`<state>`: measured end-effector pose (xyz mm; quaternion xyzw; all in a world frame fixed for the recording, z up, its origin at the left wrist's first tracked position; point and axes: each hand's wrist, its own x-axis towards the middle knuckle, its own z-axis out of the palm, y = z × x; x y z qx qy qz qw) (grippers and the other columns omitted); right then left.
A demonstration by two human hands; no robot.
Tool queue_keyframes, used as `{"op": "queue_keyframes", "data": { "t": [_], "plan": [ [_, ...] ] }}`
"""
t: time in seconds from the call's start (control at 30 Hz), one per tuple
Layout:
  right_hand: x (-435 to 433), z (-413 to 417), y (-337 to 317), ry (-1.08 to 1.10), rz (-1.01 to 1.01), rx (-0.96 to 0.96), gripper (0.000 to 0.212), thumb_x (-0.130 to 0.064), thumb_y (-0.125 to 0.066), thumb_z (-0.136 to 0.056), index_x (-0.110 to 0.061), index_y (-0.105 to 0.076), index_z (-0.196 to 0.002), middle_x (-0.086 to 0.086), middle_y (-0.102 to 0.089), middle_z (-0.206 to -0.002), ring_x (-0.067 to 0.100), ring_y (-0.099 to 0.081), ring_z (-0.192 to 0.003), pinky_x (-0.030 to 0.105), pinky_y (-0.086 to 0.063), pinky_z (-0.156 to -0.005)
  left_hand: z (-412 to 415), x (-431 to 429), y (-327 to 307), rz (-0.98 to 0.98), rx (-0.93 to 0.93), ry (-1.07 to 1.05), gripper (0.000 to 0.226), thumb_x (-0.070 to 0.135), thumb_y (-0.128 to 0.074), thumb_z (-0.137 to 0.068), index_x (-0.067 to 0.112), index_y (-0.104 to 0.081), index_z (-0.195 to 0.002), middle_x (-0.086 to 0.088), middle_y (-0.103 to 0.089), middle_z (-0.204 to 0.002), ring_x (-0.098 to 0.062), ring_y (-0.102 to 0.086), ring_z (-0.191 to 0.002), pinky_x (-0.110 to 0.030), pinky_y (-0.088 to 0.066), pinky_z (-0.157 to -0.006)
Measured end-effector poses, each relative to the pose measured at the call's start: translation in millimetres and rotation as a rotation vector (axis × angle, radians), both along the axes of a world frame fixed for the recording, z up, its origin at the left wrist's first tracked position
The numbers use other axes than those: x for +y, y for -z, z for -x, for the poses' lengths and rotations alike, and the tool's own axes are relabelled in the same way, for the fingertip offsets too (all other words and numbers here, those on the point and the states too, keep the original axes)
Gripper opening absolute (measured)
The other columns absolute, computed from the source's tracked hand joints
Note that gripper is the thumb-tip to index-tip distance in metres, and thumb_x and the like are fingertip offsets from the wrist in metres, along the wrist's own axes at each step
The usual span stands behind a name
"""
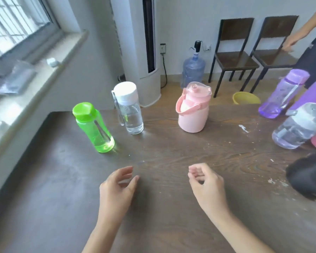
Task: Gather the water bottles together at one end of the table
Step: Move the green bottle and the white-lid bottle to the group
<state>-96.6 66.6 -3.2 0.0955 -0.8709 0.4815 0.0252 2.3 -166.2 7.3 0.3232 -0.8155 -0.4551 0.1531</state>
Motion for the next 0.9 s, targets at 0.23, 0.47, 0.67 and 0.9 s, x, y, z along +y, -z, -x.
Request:
{"op": "queue_keyframes", "data": {
  "t": [0.23,0.47,0.67,0.9],
  "plan": [
    [-142.0,65.1,-7.2,-0.078,0.032,0.006,0.02,0.005,-0.077,-0.083,-0.006,-0.072,-0.099,0.008,-0.075,-0.089,0.021,-0.071,-0.078,0.028,-0.058,-0.078,11.3,-104.5,9.0,0.163,0.006,-0.256,0.061,0.02,-0.087,-0.085,0.011,-0.064,-0.141,-0.008,-0.075,-0.126,-0.026,-0.073,-0.11,-0.044,-0.055,-0.102],
    [-218.1,110.4,-9.2,-0.13,0.085,-0.032,0.043,-0.012,-0.093,-0.066,-0.035,-0.066,-0.09,-0.03,-0.069,-0.088,-0.013,-0.062,-0.085,0.001,-0.045,-0.072,54.5,-158.6,25.3,0.158,0.035,-0.14,0.099,0.041,-0.095,-0.071,0.019,-0.049,-0.156,-0.001,-0.06,-0.15,-0.019,-0.06,-0.136,-0.044,-0.05,-0.112],
    [-242.8,125.4,-1.3,-0.055,0.065,-0.136,0.061,-0.026,-0.093,-0.067,-0.017,-0.062,-0.119,0.001,-0.072,-0.113,0.021,-0.068,-0.104,0.031,-0.053,-0.081,64.9,-159.1,29.6,-0.012,0.171,-0.028,0.063,0.038,-0.093,-0.065,0.051,-0.065,-0.12,0.028,-0.075,-0.114,0.012,-0.07,-0.106,-0.013,-0.052,-0.089],
    [-210.0,104.6,1.7,-0.017,0.07,-0.113,0.059,-0.033,-0.093,-0.063,-0.022,-0.063,-0.112,-0.006,-0.075,-0.103,0.014,-0.072,-0.095,0.038,-0.062,-0.082,65.9,-144.4,25.7,0.022,0.234,-0.032,0.066,0.032,-0.1,-0.062,0.031,-0.069,-0.121,0.033,-0.076,-0.098,0.024,-0.067,-0.095,0.002,-0.047,-0.075]
  ]
}}
